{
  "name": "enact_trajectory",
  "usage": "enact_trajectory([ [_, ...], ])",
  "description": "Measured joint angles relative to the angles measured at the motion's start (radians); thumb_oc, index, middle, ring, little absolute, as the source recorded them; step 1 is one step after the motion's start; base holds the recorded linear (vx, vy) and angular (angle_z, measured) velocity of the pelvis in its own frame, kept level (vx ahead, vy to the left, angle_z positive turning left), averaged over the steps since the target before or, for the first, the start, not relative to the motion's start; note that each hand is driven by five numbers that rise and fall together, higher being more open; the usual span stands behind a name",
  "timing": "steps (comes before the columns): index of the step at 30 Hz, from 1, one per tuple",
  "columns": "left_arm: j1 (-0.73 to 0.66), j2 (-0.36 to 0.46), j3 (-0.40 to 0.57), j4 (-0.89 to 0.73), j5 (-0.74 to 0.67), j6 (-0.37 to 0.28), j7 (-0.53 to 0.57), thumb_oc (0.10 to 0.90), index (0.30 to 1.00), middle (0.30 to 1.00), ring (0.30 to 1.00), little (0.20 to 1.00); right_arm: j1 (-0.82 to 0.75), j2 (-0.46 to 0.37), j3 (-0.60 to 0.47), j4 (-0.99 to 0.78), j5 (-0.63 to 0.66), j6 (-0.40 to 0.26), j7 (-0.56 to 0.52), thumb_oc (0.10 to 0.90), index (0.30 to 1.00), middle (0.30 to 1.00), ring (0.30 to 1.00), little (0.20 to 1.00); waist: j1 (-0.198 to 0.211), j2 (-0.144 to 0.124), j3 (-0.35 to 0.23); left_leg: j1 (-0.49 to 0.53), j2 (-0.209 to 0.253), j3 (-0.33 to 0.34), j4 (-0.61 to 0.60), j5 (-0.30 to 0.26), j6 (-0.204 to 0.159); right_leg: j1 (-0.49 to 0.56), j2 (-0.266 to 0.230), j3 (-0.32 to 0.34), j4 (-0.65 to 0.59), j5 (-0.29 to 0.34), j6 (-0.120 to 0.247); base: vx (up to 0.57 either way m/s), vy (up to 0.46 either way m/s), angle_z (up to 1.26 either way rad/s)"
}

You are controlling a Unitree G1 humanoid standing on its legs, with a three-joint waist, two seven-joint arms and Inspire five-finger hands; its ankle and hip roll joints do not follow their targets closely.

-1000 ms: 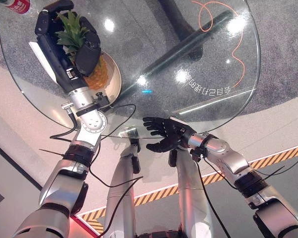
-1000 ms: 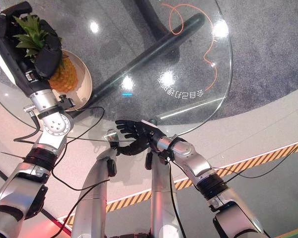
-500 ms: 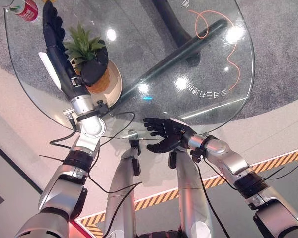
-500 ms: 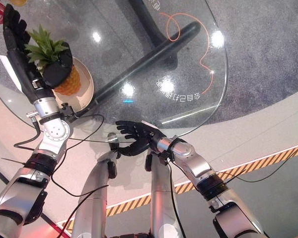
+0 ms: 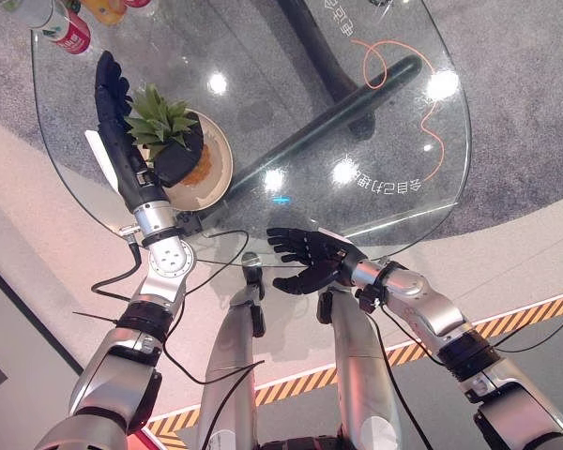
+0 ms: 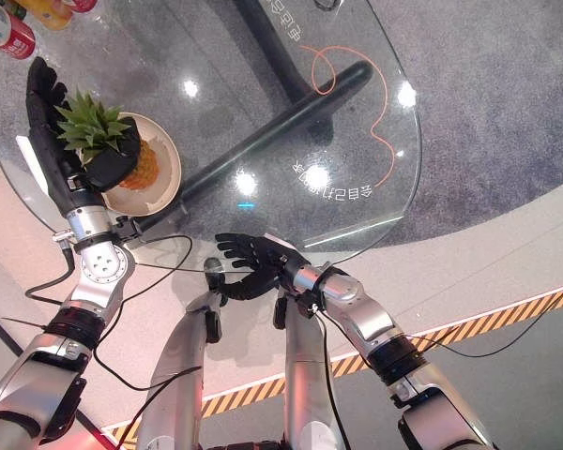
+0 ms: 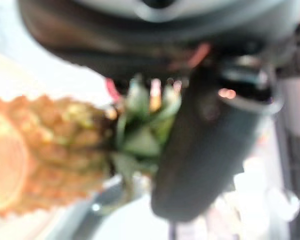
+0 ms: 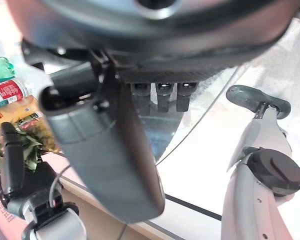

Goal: Pick up the fruit to the plate

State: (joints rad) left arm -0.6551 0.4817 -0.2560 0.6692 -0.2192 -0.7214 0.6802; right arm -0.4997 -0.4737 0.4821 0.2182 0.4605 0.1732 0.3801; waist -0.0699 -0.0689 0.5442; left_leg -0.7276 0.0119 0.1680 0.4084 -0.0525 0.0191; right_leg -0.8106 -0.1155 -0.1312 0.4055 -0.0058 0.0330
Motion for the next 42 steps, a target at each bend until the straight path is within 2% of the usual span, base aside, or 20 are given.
enact_trajectory([
  [9,0.083,-0.002,0.022,-0.002,-0.082,0.001,-0.061,0.8,0.9,0.9,0.9,0.9,0.029,0.0,-0.011,-0.001,-0.011,-0.003,0.001,0.8,0.9,0.9,0.9,0.9,0.016,0.0,0.0,0.06,0.001,0.0,-0.043,0.018,-0.008,0.048,0.004,-0.002,-0.017,0.002,-0.002,-0.02,-0.048,0.0],
  [16,0.14,-0.007,0.036,-0.005,-0.087,0.006,-0.12,0.8,0.9,0.9,0.9,0.9,0.065,0.0,-0.024,-0.001,-0.028,-0.009,0.005,0.8,0.9,0.9,0.9,0.9,0.024,0.001,0.0,0.105,0.004,0.0,-0.065,0.024,-0.013,0.089,0.009,-0.004,-0.032,0.003,-0.005,-0.03,-0.046,-0.01],
  [19,0.166,-0.023,0.036,-0.008,-0.114,0.032,-0.159,0.8,0.9,0.9,0.9,0.9,0.09,0.0,-0.041,-0.002,-0.028,-0.011,0.011,0.8,0.9,0.9,0.9,0.9,0.04,0.002,0.001,0.148,0.005,0.0,-0.098,0.032,-0.019,0.123,0.013,-0.005,-0.049,0.005,-0.008,-0.02,-0.032,-0.01],
  [24,0.23,-0.048,0.04,-0.036,-0.188,0.04,-0.197,0.8,0.9,0.9,0.9,0.9,0.111,0.002,-0.055,-0.003,-0.033,-0.031,0.017,0.8,0.9,0.9,0.9,0.9,0.048,0.003,0.001,0.194,0.009,0.0,-0.115,0.037,-0.021,0.167,0.014,-0.012,-0.062,0.004,-0.007,-0.01,-0.034,0.0],
  [27,0.267,-0.077,0.042,-0.063,-0.209,0.056,-0.2,0.8,0.9,0.9,0.9,0.9,0.136,0.004,-0.076,-0.004,-0.041,-0.033,0.03,0.8,0.9,0.9,0.9,0.9,0.07,0.004,0.001,0.216,0.008,-0.001,-0.13,0.044,-0.024,0.186,0.016,-0.016,-0.063,0.002,-0.007,-0.01,-0.062,0.03],
  [31,0.316,-0.084,0.041,-0.063,-0.259,0.078,-0.252,0.8,0.9,0.9,0.9,0.9,0.153,0.007,-0.083,-0.005,-0.046,-0.042,0.048,0.8,0.9,0.9,0.9,0.9,0.075,0.005,0.001,0.251,0.007,-0.013,-0.146,0.047,-0.028,0.219,0.014,-0.027,-0.064,-0.005,-0.008,0.0,-0.046,0.08],
  [39,0.385,-0.088,0.04,-0.064,-0.287,0.127,-0.33,0.8,0.9,0.9,0.9,0.9,0.184,0.007,-0.091,-0.005,-0.047,-0.053,0.052,0.8,0.9,0.9,0.9,0.9,0.095,0.012,0.002,0.272,0.01,-0.015,-0.151,0.052,-0.034,0.237,0.012,-0.031,-0.06,-0.015,-0.018,0.0,-0.038,0.01],
  [42,0.39,-0.102,0.04,-0.068,-0.326,0.151,-0.344,0.8,0.9,0.9,0.9,0.9,0.198,0.007,-0.101,-0.005,-0.048,-0.053,0.053,0.8,0.9,0.9,0.9,0.9,0.096,0.022,0.002,0.279,0.01,-0.016,-0.153,0.054,-0.035,0.244,0.012,-0.037,-0.061,-0.016,-0.019,-0.01,-0.037,0.03],
])
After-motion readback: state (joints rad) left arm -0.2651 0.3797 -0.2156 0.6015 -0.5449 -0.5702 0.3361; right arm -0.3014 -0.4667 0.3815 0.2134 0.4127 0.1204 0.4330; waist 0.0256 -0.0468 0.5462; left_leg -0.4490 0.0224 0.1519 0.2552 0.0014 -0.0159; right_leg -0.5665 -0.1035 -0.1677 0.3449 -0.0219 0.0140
